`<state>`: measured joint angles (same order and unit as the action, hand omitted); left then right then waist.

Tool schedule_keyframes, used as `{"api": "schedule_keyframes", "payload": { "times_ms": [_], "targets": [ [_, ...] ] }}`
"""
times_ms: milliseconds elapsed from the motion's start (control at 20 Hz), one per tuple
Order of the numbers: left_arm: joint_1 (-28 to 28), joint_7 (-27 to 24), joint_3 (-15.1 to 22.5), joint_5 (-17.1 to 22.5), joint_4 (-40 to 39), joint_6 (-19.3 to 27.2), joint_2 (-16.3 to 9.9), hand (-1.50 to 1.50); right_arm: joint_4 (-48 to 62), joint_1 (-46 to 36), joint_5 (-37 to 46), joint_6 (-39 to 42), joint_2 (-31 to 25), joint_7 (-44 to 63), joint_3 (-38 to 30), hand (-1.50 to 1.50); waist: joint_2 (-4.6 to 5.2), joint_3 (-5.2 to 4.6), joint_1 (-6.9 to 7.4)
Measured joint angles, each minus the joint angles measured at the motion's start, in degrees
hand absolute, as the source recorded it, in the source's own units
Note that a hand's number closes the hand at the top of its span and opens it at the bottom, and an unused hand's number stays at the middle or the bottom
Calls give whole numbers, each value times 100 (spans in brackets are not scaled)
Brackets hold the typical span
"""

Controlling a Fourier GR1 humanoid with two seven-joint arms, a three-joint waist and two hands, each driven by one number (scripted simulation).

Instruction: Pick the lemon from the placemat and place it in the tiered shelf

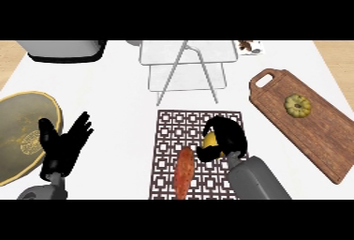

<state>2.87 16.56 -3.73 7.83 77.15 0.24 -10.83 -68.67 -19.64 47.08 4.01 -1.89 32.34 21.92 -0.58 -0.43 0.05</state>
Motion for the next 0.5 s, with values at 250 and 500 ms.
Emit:
{"api": "schedule_keyframes", "payload": {
  "times_ms": [250, 500],
  "targets": [
    [104, -16, 4, -41, -67, -9, 46, 0, 85, -202, -427, -431, 107, 112, 683, 150, 40, 29, 71],
    [220, -58, 87, -85, -140, -89, 74, 0, 92, -1089, -1439, -841, 165, 884, 1931, 150, 80, 43, 261]
  ]
}}
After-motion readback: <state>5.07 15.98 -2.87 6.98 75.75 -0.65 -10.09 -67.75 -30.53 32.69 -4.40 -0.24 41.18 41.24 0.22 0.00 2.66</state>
